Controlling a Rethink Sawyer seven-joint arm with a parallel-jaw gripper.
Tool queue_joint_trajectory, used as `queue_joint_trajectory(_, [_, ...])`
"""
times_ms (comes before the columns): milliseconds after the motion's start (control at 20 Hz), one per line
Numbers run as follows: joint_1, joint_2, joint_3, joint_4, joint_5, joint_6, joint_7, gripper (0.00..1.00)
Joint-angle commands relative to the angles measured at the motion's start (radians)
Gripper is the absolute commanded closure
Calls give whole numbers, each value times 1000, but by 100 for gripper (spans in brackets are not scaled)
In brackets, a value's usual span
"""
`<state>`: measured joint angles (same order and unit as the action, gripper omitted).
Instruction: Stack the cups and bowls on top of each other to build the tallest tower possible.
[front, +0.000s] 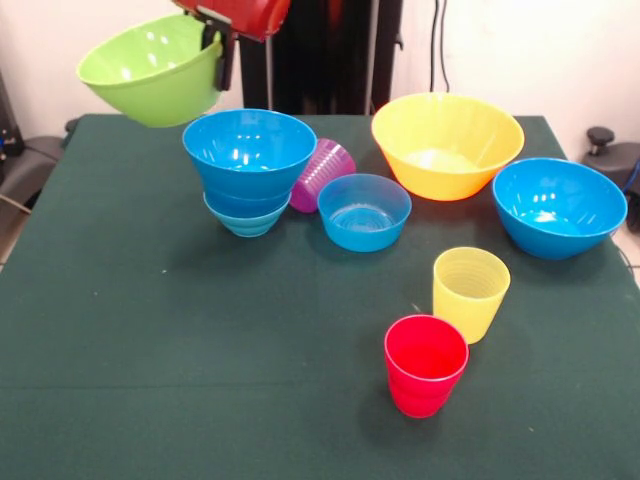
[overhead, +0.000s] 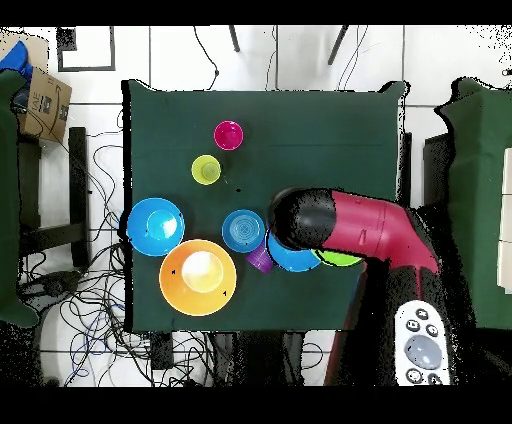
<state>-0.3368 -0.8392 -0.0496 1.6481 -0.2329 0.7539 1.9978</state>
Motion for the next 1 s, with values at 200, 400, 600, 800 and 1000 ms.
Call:
queue_joint_trajectory(200, [53, 22, 39, 93, 34, 16, 102, 100])
queue_joint_trajectory(400, [63, 28, 25, 94, 28, 1, 104, 100])
queue_joint_trajectory(600, [68, 40, 5, 86, 5, -20, 99, 100])
queue_joint_trajectory(800, [102, 72, -39, 72, -42, -74, 138, 100])
queue_joint_trajectory(1000, [140, 104, -85, 63, -66, -124, 177, 100])
